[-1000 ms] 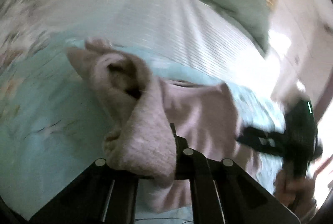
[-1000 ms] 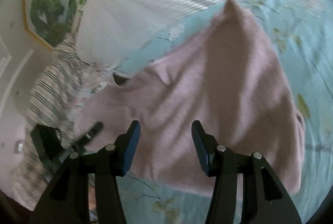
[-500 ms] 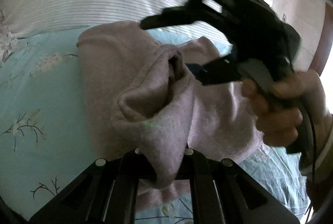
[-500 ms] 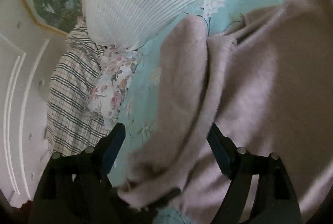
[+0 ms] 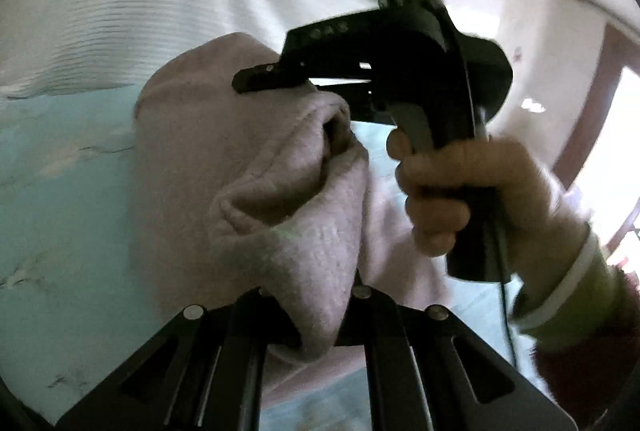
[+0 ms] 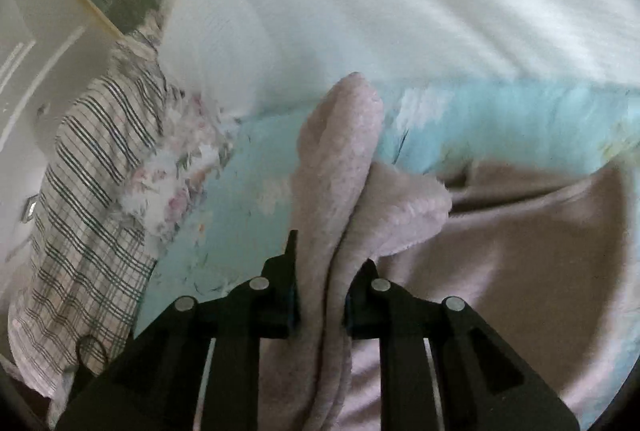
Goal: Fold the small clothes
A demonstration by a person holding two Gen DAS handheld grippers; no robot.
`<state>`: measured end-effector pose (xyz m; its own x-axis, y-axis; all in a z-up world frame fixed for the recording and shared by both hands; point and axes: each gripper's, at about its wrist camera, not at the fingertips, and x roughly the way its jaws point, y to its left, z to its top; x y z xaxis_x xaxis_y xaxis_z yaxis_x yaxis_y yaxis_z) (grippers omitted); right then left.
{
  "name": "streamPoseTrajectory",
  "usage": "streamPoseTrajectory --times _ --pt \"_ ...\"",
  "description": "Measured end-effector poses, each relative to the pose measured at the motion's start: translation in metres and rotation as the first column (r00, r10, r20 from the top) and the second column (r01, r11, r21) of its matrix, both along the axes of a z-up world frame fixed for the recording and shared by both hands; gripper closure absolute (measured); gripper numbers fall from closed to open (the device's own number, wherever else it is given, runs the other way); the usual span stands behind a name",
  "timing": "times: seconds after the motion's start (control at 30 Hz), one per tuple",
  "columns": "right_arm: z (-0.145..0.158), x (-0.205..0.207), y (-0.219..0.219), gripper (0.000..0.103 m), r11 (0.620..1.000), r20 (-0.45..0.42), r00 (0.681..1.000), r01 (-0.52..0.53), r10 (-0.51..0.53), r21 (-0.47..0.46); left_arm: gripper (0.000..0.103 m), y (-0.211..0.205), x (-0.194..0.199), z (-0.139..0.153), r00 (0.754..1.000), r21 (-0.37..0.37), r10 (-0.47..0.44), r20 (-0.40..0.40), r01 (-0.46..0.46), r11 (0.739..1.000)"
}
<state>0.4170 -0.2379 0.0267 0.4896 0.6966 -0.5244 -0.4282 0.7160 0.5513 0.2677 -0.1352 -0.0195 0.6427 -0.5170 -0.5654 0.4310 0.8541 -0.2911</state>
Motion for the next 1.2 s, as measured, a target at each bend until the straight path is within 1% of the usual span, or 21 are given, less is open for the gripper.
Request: streamPoseTrajectory --times 0.07,0.13,0.17,0.27,0.33,0.37,0.4,0.47,0.53,0.6,0.67,0.7,0.73,0.77,0.8,0.87,0.9,0.97,1.03,1.13,1.2 --pt "0.007 -0.003 -0.027 0.085 0.999 0.018 0.999 0.035 -0.035 -0.003 0.098 -0.02 0.004 -0.001 0.999 -0.009 -0.047 -0.018 0.047 0.999" --pt "-0.001 -0.001 -0.055 0.085 0.996 -0.004 0.996 0.086 -0.086 -0.01 0.098 -0.043 0.008 -0.015 0.995 0.006 -0.084 -0.047 0.084 0.996" --pt "-0.013 0.0 -0.071 0.085 0.994 -0.031 0.993 0.112 -0.112 -0.017 0.098 -0.049 0.009 -0.021 0.994 0.011 -0.094 -0.062 0.095 0.995" --pt "-0.05 0.004 -0.099 0.085 0.986 -0.117 0.979 0.165 -0.167 -0.024 0.098 -0.067 0.009 -0.04 0.987 0.035 -0.122 -0.105 0.126 0.991" --pt "-0.063 0.001 -0.109 0.085 0.983 -0.136 0.974 0.182 -0.183 -0.022 0.098 -0.071 0.008 -0.042 0.986 0.047 -0.131 -0.102 0.137 0.989" --pt "-0.068 -0.003 -0.115 0.085 0.982 -0.133 0.974 0.188 -0.186 0.002 0.098 -0.071 0.006 -0.04 0.986 0.046 -0.139 -0.091 0.144 0.989" --pt "-0.067 -0.006 -0.118 0.085 0.982 -0.121 0.975 0.189 -0.186 0.017 0.098 -0.071 0.003 -0.038 0.986 0.05 -0.152 -0.071 0.155 0.987" --pt "-0.062 -0.013 -0.123 0.085 0.981 -0.085 0.979 0.191 -0.187 0.037 0.097 -0.071 0.007 -0.038 0.985 0.07 -0.161 -0.067 0.166 0.984" --pt "-0.062 -0.013 -0.123 0.084 0.978 -0.075 0.975 0.209 -0.208 0.001 0.096 -0.075 0.01 -0.048 0.981 0.089 -0.166 -0.102 0.175 0.98" --pt "-0.069 -0.011 -0.123 0.084 0.974 -0.087 0.97 0.225 -0.227 -0.031 0.094 -0.073 0.016 -0.06 0.976 0.086 -0.167 -0.14 0.18 0.98" --pt "-0.073 -0.01 -0.123 0.081 0.971 -0.09 0.968 0.229 -0.234 -0.061 0.087 -0.069 0.02 -0.068 0.972 0.084 -0.156 -0.176 0.173 0.981" --pt "-0.072 -0.012 -0.121 0.078 0.969 -0.084 0.967 0.234 -0.24 -0.08 0.074 -0.063 0.018 -0.07 0.967 0.066 -0.164 -0.194 0.18 0.981" --pt "-0.07 -0.015 -0.123 0.066 0.966 -0.083 0.965 0.241 -0.249 -0.088 0.058 -0.059 0.016 -0.069 0.965 0.053 -0.171 -0.2 0.185 0.981" --pt "-0.067 -0.018 -0.124 0.057 0.963 -0.081 0.962 0.254 -0.262 -0.095 0.05 -0.051 0.012 -0.066 0.966 0.048 -0.165 -0.198 0.178 0.983" --pt "-0.061 -0.025 -0.126 0.052 0.958 -0.065 0.959 0.269 -0.276 -0.099 0.039 -0.042 0.011 -0.064 0.968 0.048 -0.156 -0.194 0.168 0.985" --pt "-0.055 -0.036 -0.131 0.026 0.955 -0.035 0.957 0.284 -0.288 -0.091 0.036 -0.021 0.004 -0.058 0.972 0.025 -0.147 -0.184 0.155 0.988" --pt "-0.052 -0.043 -0.135 0.022 0.953 -0.023 0.956 0.291 -0.293 -0.081 0.034 -0.011 0.001 -0.055 0.971 0.007 -0.146 -0.19 0.15 0.989" --pt "-0.054 -0.053 -0.141 0.02 0.96 -0.036 0.96 0.277 -0.279 -0.042 0.028 0.018 0.001 -0.052 0.972 -0.031 -0.117 -0.206 0.113 0.993" --pt "-0.062 -0.056 -0.143 0.02 0.966 -0.082 0.962 0.26 -0.26 -0.01 0.022 0.038 0.006 -0.048 0.972 -0.051 -0.078 -0.221 0.069 0.996" --pt "-0.08 -0.059 -0.144 0.02 0.969 -0.138 0.96 0.245 -0.243 -0.002 0.02 0.07 0.019 -0.051 0.971 -0.073 -0.012 -0.24 -0.006 0.997" --pt "-0.088 -0.059 -0.144 0.02 0.972 -0.156 0.96 0.236 -0.232 0.005 0.02 0.081 0.031 -0.057 0.961 -0.079 0.021 -0.276 -0.044 0.996"
